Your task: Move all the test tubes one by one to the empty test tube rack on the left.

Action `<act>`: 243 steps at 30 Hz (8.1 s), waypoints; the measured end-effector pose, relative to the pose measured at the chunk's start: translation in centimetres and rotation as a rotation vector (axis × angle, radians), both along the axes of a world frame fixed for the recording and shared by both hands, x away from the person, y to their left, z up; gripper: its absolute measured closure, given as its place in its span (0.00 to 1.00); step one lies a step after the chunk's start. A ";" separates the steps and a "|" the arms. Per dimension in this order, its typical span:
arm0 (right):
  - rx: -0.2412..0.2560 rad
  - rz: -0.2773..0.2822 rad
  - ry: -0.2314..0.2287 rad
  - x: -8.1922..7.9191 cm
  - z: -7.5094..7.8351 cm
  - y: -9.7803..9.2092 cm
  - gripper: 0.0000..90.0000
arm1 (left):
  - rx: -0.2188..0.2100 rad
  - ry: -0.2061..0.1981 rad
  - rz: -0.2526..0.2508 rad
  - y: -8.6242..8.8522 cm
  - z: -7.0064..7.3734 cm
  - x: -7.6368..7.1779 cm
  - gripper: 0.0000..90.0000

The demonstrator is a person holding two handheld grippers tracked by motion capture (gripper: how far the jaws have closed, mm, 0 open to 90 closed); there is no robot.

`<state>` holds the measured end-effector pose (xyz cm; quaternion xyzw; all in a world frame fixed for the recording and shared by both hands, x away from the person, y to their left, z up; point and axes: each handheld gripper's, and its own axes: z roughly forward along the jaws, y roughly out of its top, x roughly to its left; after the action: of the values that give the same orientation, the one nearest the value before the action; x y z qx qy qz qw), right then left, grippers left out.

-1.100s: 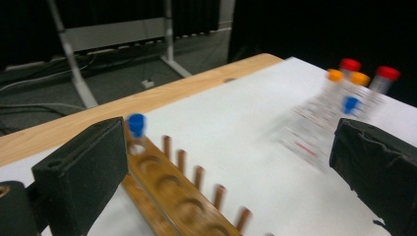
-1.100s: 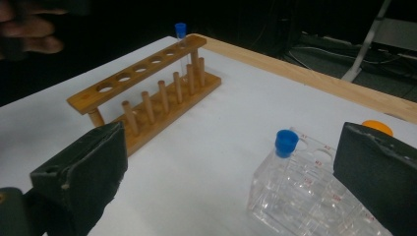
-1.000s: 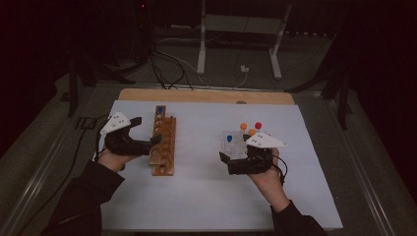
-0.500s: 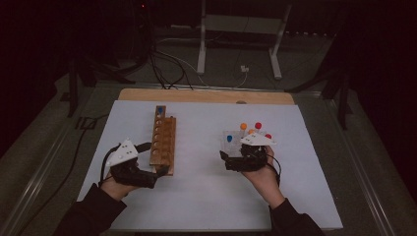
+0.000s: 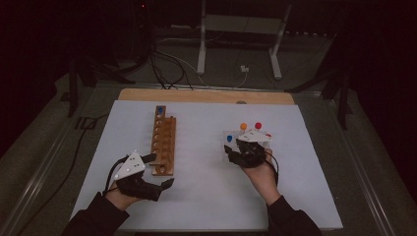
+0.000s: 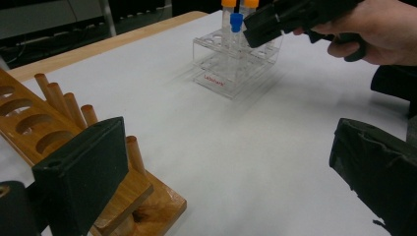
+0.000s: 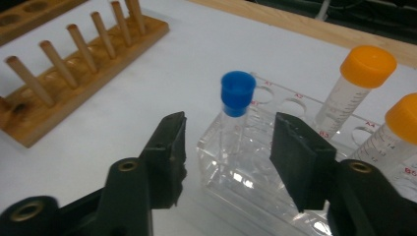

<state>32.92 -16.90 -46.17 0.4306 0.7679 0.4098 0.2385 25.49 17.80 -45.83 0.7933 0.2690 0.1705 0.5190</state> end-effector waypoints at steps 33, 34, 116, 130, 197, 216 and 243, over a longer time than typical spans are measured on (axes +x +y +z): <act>-0.047 -0.016 0.011 1.2 -1.0 1.0 0.85 | -0.006 0.012 0.006 0.2 -0.1 0.3 0.03; -0.049 -0.017 0.001 1.1 -0.8 1.0 0.85 | -0.009 0.013 0.004 0.3 -0.1 0.3 0.03; -0.015 0.288 -0.014 -9.0 0.7 3.7 0.85 | -0.048 0.016 -0.251 -10.5 1.9 1.7 0.57; -0.008 0.280 -0.013 -9.0 0.8 3.5 0.85 | 0.005 0.010 -0.252 -11.4 1.5 1.8 0.84; 0.189 0.347 -0.086 -8.5 2.1 1.4 0.00 | 0.055 -0.128 0.146 0.6 10.0 11.1 0.86; 0.202 0.353 -0.091 -8.6 2.3 1.1 0.00 | 0.017 -0.097 0.266 2.0 8.0 15.2 0.86; 0.192 0.334 -0.095 -8.6 2.2 0.9 0.00 | 0.022 0.005 0.318 2.0 2.0 17.0 0.86</act>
<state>24.30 -15.99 -43.95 0.2982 0.7740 0.5348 0.1612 42.45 19.84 -43.81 0.7468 0.3907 0.2515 0.4758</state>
